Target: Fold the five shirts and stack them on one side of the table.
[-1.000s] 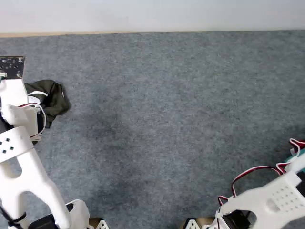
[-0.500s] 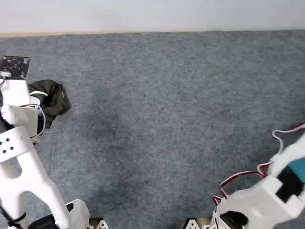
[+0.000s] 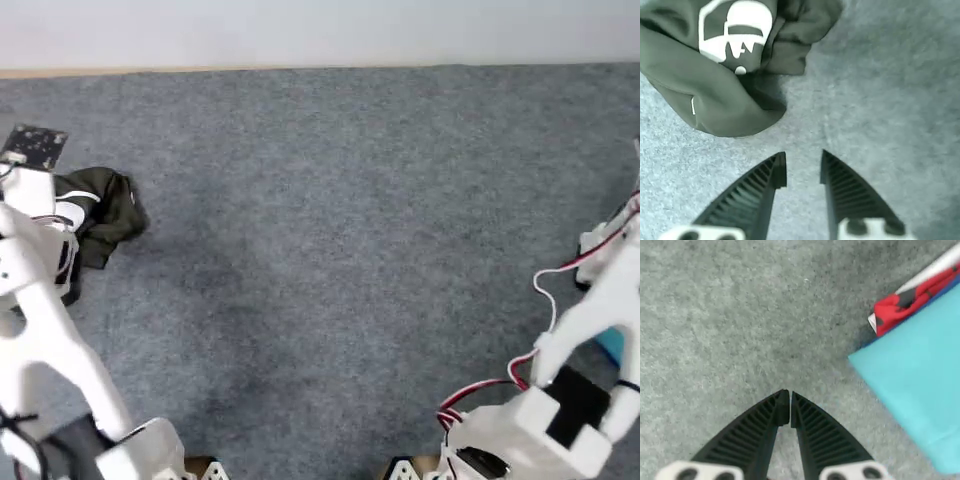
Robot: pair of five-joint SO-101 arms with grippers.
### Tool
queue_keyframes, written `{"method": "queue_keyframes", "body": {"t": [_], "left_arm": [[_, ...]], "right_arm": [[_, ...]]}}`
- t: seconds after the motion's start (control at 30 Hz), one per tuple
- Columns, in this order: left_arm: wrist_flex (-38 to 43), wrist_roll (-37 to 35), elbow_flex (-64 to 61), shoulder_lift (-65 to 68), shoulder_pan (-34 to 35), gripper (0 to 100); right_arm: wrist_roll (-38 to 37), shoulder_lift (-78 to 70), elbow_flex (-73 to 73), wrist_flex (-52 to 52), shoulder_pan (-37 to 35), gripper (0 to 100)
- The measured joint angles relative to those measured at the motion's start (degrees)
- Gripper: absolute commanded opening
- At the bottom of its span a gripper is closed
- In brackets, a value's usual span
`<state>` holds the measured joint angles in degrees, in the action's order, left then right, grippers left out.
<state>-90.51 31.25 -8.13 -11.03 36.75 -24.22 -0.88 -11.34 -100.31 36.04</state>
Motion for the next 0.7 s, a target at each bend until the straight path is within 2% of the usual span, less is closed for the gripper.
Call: {"method": "queue_keyframes", "body": {"t": [0.3,0.53,0.7], "left_arm": [[9.7,0.9,4.5,14.3,7.7,23],[16.6,0.9,4.6,22.2,8.1,22],[22.1,0.8,4.6,26.9,8.1,9]], "right_arm": [[0.0,7.6,9.8,0.0,1.8,0.9],[0.0,13.4,14.4,-0.1,1.8,0.9],[0.0,18.5,18.5,-0.1,1.8,0.9]]}}
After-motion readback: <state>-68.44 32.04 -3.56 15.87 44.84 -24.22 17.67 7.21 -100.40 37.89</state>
